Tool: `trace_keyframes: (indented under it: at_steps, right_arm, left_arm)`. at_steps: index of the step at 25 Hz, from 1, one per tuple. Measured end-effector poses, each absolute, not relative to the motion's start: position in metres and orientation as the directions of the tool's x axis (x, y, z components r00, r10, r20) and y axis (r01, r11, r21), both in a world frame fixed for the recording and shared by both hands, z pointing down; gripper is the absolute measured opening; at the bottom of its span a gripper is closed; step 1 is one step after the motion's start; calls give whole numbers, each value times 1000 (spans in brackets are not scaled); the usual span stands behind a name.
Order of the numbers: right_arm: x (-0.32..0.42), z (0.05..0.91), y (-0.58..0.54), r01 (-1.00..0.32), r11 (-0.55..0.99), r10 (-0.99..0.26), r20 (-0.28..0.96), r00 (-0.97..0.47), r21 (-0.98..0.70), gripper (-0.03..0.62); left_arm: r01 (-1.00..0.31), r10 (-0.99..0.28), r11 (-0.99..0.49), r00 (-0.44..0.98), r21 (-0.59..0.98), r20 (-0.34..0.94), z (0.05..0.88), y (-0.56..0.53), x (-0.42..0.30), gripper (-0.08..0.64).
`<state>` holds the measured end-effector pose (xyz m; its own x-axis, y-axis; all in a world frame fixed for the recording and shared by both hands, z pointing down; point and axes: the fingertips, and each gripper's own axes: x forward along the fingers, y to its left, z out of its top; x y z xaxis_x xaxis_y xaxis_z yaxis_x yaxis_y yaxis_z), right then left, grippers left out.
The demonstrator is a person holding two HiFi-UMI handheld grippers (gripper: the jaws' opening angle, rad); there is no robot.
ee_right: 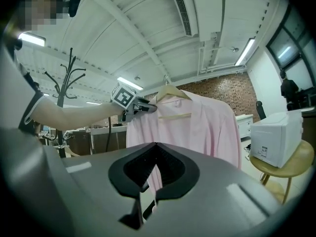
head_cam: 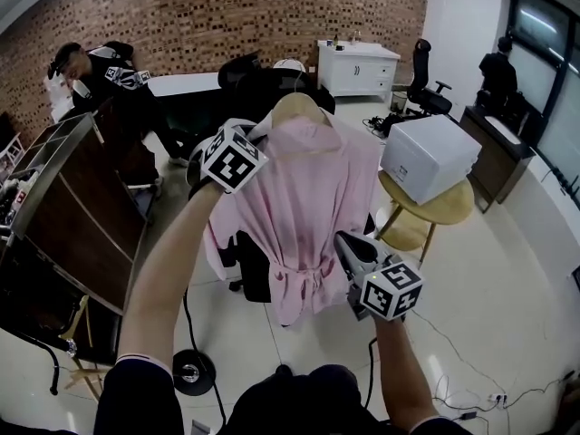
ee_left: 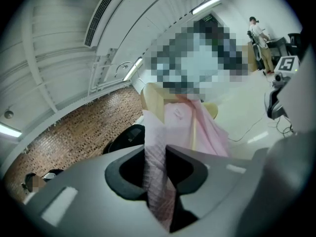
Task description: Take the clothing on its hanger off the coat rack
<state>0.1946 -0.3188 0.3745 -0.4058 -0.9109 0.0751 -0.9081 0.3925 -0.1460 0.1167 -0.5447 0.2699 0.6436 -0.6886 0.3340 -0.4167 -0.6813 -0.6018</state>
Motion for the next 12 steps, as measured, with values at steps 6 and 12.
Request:
trace_keyframes:
  at_steps: [6,12]
  right_arm:
    - [204,389,-358,-902,399,-903,98,-418,-166,2]
    - [227,409,-403,-884,426,-881,134,-454,-192,2]
  left_arm:
    - [-444,-707,-675,617,-590,345,287,-593,119,98]
    - [-470,-735,-659,568,-587,371,306,-643,127,98]
